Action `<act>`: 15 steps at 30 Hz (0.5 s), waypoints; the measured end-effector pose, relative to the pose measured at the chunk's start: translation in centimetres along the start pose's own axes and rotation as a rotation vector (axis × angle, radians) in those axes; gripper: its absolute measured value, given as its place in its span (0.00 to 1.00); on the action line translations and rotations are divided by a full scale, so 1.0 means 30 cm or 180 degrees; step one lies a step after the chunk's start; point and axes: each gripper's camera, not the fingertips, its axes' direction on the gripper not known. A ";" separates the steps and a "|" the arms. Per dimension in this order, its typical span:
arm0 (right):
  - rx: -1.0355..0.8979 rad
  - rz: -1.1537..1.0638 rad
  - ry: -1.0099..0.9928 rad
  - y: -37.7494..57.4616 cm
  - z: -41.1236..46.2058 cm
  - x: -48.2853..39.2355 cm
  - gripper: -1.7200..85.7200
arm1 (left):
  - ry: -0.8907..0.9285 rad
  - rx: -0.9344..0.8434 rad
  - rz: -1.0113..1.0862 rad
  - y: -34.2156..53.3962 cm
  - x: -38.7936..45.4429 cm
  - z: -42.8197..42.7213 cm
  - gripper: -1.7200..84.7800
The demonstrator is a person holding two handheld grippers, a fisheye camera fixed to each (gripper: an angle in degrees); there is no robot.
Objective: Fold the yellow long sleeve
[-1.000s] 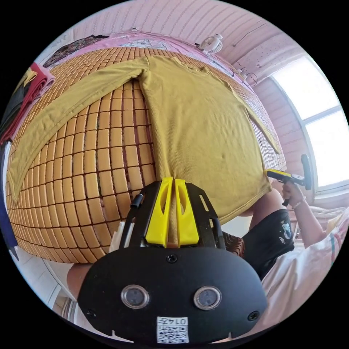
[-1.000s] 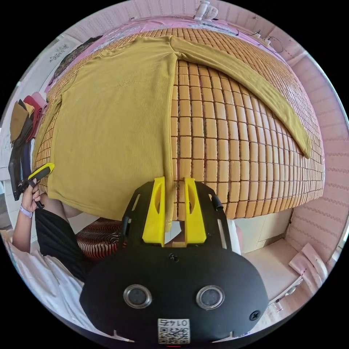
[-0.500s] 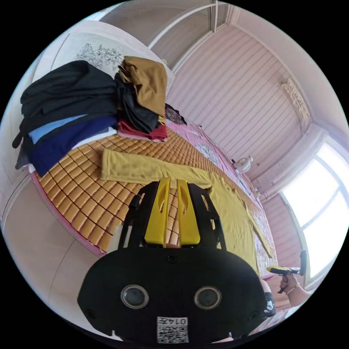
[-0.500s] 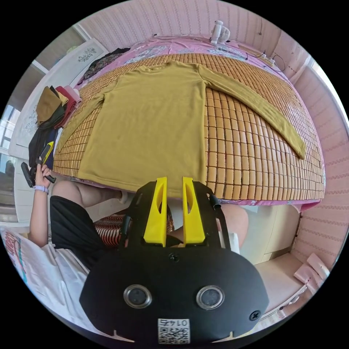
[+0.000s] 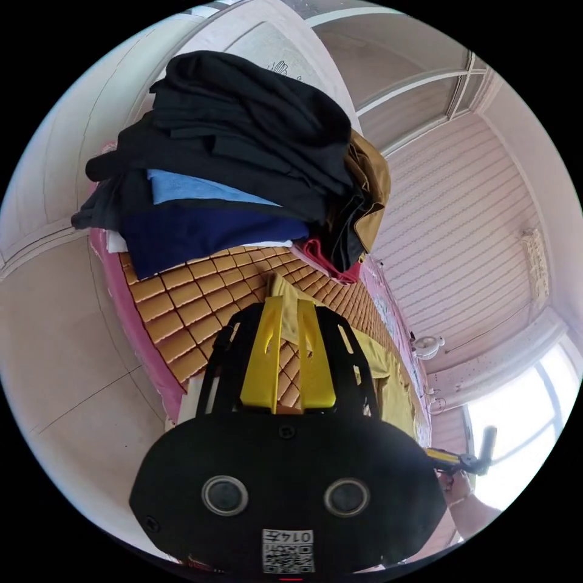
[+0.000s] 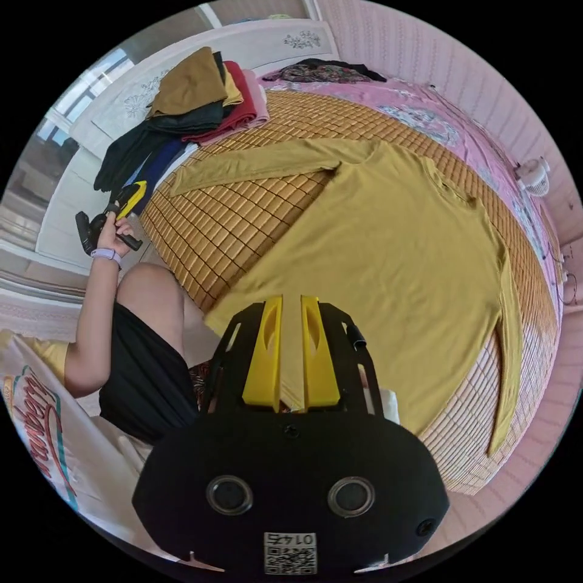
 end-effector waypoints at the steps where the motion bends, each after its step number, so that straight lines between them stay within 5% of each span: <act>1: 0.0022 -0.0161 -0.0077 -0.084 0.032 -0.051 0.09 | -0.0023 -0.0007 0.0010 -0.013 -0.018 0.015 0.08; 9: -0.0039 -0.1000 -0.0487 -0.562 0.246 -0.385 0.12 | 0.0004 -0.0353 0.0330 -0.037 -0.009 0.158 0.11; 15: -0.0221 -0.1497 -0.0049 -0.774 0.387 -0.585 0.13 | -0.0154 -0.0836 0.0568 -0.031 0.014 0.304 0.10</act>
